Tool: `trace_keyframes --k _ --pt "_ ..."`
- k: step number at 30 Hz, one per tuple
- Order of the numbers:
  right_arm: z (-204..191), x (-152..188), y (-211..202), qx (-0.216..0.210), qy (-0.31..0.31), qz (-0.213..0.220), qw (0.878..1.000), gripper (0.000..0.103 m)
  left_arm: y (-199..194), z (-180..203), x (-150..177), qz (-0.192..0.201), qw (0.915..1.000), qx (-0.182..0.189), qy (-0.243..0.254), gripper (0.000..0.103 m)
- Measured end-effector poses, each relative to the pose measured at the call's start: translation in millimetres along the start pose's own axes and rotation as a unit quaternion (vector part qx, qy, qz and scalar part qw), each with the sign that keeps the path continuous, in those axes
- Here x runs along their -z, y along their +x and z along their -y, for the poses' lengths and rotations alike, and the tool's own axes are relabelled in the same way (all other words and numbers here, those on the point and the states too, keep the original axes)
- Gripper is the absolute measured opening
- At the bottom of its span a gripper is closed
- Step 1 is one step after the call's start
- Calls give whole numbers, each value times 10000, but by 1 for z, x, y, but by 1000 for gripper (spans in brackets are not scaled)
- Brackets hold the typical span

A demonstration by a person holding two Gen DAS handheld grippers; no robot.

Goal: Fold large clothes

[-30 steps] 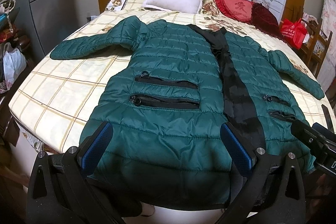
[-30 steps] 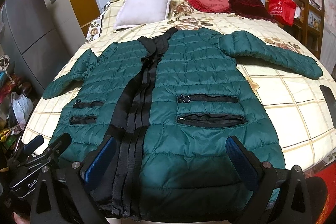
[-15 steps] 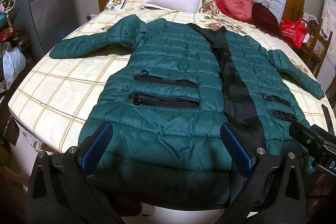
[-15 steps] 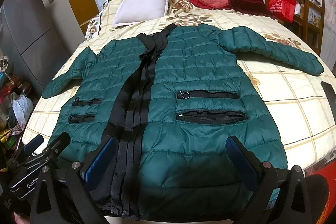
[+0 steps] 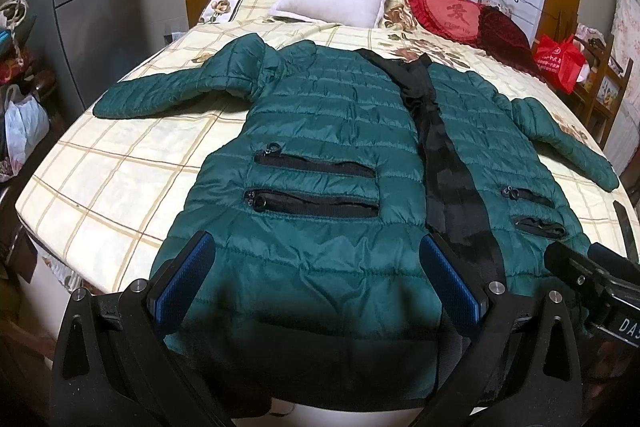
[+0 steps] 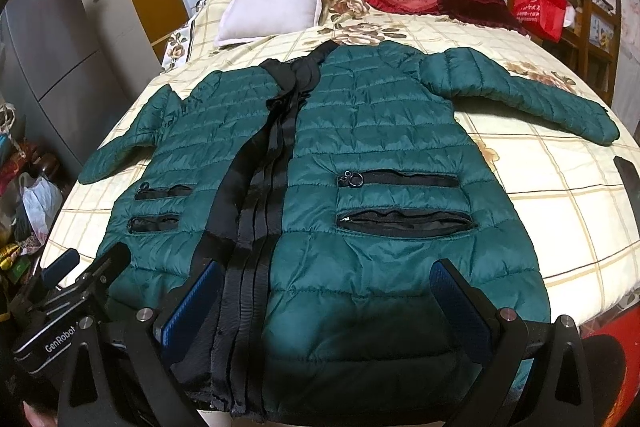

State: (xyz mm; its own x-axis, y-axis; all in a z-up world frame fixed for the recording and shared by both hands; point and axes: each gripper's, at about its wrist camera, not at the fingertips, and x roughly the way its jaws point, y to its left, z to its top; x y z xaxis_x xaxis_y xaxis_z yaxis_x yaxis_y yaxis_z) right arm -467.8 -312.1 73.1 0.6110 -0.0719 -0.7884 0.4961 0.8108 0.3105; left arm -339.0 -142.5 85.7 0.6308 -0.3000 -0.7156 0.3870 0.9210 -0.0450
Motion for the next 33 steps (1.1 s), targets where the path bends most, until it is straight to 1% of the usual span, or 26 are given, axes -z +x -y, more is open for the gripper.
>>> trace_keyframes --k 5,9,15,19,21,24,27,33 --pt "-3 -7 2 37 -51 18 10000 103 5 -2 -9 6 10000 -22 40 102" --pt "-3 -19 5 21 -44 41 10000 103 8 -2 -20 71 9999 -53 60 102" --pt "-10 -44 15 -8 -134 54 9999 103 20 -7 -42 84 9999 -95 24 102" --pt "-18 -62 27 -25 -234 4 9997 103 33 -13 -59 -36 10000 -18 -82 102" --pt "-22 -69 32 -99 -256 -52 9996 103 40 -19 -70 -88 9998 -2 -184 102" --pt "-25 -82 40 -235 -215 -110 9994 103 48 -26 -85 -47 9997 -87 -229 102" --pt "-32 -98 49 -315 -215 -119 9992 103 55 -31 -96 -14 9996 -157 -218 102" --pt "-47 -129 63 -542 -310 -69 9980 103 75 -44 -121 -107 9994 -183 -291 102"
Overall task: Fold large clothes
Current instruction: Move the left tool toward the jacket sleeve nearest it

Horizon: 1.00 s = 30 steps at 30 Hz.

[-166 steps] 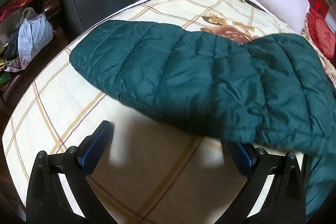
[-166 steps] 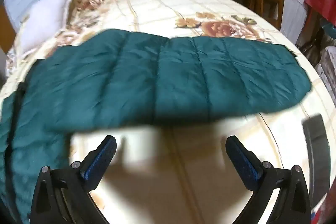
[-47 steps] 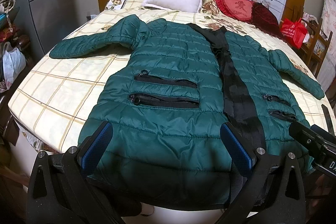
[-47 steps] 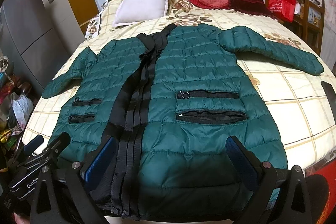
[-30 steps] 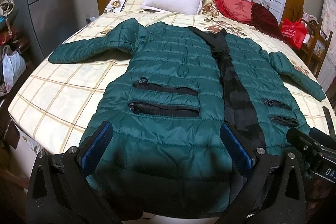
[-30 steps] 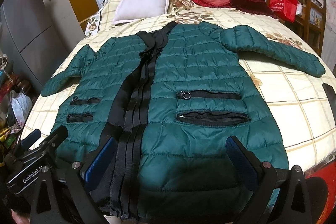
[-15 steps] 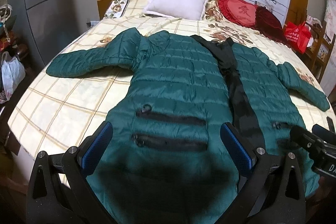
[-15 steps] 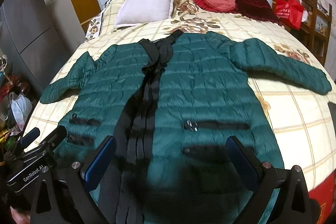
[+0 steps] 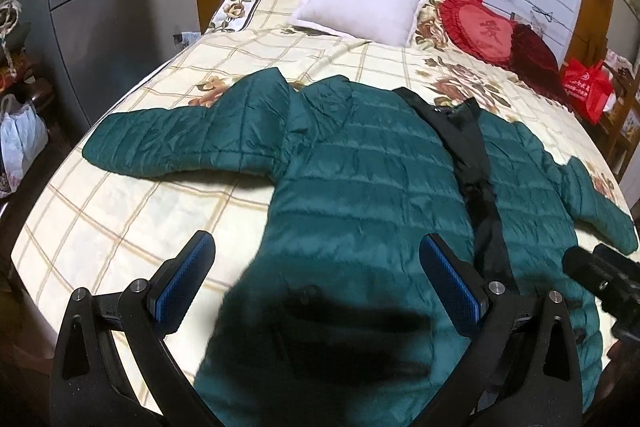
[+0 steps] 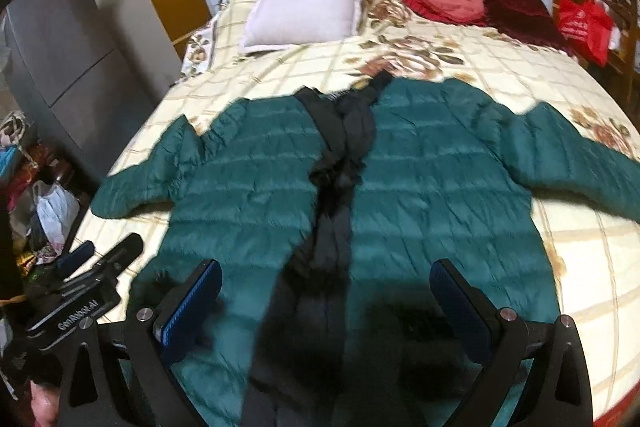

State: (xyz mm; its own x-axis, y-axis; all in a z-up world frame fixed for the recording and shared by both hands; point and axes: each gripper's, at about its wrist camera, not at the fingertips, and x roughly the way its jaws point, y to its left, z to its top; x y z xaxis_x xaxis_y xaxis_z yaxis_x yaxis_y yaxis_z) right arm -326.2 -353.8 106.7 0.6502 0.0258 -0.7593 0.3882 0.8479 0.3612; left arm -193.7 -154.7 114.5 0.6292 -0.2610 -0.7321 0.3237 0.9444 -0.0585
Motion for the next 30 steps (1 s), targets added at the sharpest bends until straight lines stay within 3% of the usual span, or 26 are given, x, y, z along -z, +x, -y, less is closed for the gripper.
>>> trace_keyframes --k 10,30 --pt "-10 -56 40 -65 19 36 10000 103 26 -19 -40 139 9995 -263 -52 102" --pt "-25 -110 126 151 -133 -44 9998 103 90 -60 -76 -38 9977 -610 -304 102"
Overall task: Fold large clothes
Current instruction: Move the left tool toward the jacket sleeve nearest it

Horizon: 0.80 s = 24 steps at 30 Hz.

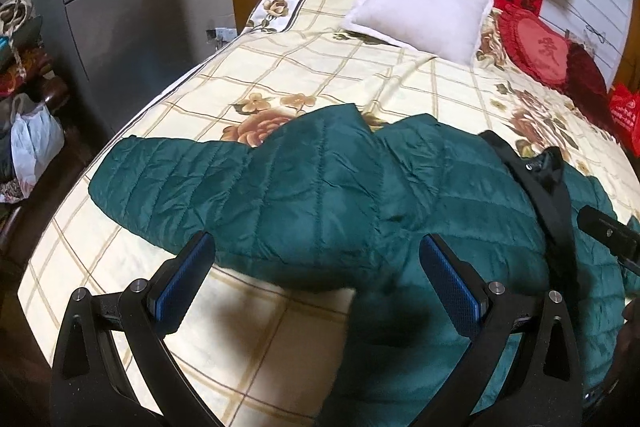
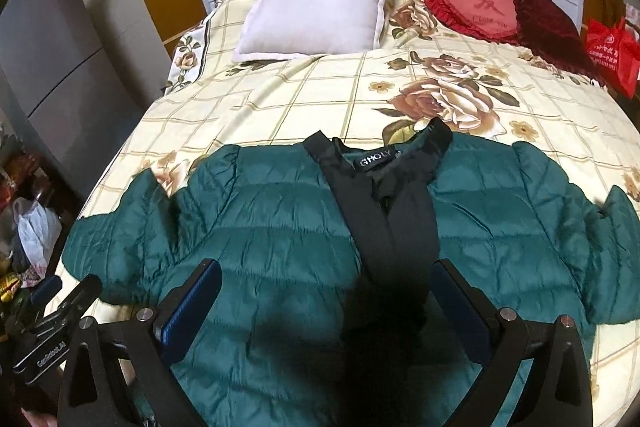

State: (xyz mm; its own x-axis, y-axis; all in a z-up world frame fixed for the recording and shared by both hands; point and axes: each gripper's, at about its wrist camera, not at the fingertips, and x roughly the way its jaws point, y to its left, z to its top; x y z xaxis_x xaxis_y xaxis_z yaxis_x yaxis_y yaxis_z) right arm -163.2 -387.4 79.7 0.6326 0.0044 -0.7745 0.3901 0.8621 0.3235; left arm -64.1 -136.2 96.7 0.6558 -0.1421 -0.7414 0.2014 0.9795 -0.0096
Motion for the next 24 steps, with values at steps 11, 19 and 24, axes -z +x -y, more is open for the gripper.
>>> trace_keyframes --k 11,19,24 --pt "-6 3 25 41 -100 -189 9998 103 24 -30 -9 -32 9997 -163 -160 102" --pt "-14 7 36 -22 -208 -338 9992 103 35 -72 -18 -7 9984 -309 -474 102" --pt "-20 11 34 -65 -386 -384 9985 103 44 -121 -23 -64 9934 -446 -1053 102"
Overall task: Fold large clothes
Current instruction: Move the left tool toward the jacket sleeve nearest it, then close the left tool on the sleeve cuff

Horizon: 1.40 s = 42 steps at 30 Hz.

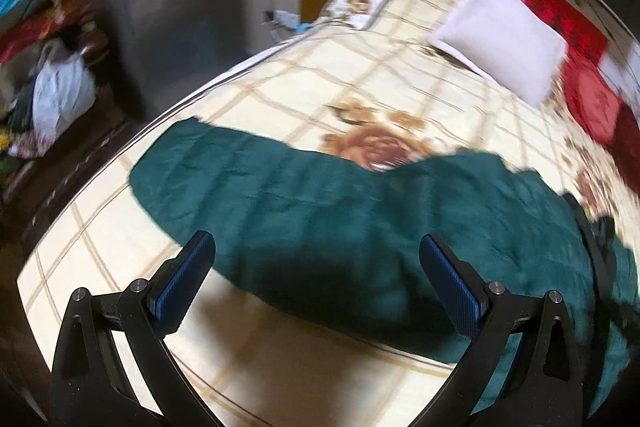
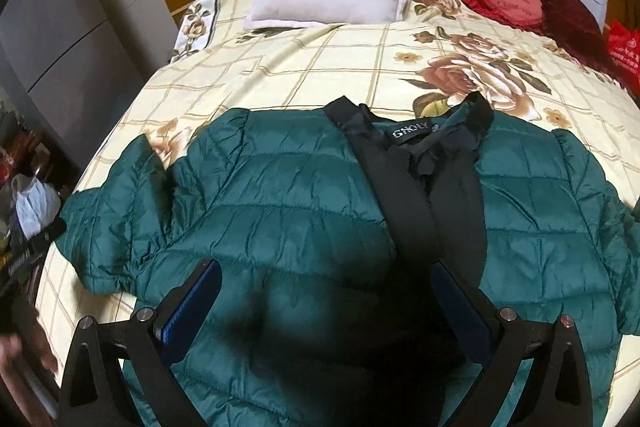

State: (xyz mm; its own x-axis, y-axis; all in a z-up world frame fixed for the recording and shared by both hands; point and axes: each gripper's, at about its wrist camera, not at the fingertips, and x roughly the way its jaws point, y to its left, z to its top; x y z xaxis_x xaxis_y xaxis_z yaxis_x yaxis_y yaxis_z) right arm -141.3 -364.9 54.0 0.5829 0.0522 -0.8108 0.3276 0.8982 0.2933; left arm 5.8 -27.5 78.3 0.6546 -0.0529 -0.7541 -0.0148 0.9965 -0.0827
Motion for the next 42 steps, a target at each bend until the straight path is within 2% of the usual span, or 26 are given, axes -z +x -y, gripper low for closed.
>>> trace_keyframes --k 5,11,18,24,26,28,31,33,34,36,38,42 --pt "-1 3 0 -20 -48 -40 10000 103 20 -53 -11 -21 9973 -368 -632 102" --pt "-2 9 4 -17 -101 -162 9998 103 47 -101 -20 -120 9917 -759 -1030 102" --pt "-8 9 1 -40 -232 -181 9996 103 75 -136 -24 -209 9848 -871 -1487 102" --pt "-13 11 0 -62 -330 -205 9992 103 91 -138 -28 -238 9844 -758 -1568 101" --pt "-13 12 0 -65 -340 -225 9991 103 98 -138 -29 -275 9846 -613 -1613 90" --pt "-13 13 -1 -71 -350 -231 9991 103 102 -138 -30 -261 9851 -544 -1611 87" --pt "-13 15 -2 -55 -366 -241 9990 103 104 -136 -32 -176 9867 -473 -1546 69" --pt "-12 17 -3 -59 -355 -247 9990 103 105 -137 -34 -120 9877 -390 -1507 44" --pt "-11 17 -4 -57 -347 -243 9991 103 106 -138 -34 -128 9881 -339 -1496 39" --pt "-9 18 -6 -35 -326 -221 9992 103 106 -137 -35 -192 9889 -151 -1463 22" --pt "-6 19 -9 -25 -294 -210 9993 103 103 -136 -36 -203 9894 -10 -1438 16" --pt "-1 19 -16 2 -258 -160 9995 103 80 -128 -39 -71 9900 435 -1339 14"
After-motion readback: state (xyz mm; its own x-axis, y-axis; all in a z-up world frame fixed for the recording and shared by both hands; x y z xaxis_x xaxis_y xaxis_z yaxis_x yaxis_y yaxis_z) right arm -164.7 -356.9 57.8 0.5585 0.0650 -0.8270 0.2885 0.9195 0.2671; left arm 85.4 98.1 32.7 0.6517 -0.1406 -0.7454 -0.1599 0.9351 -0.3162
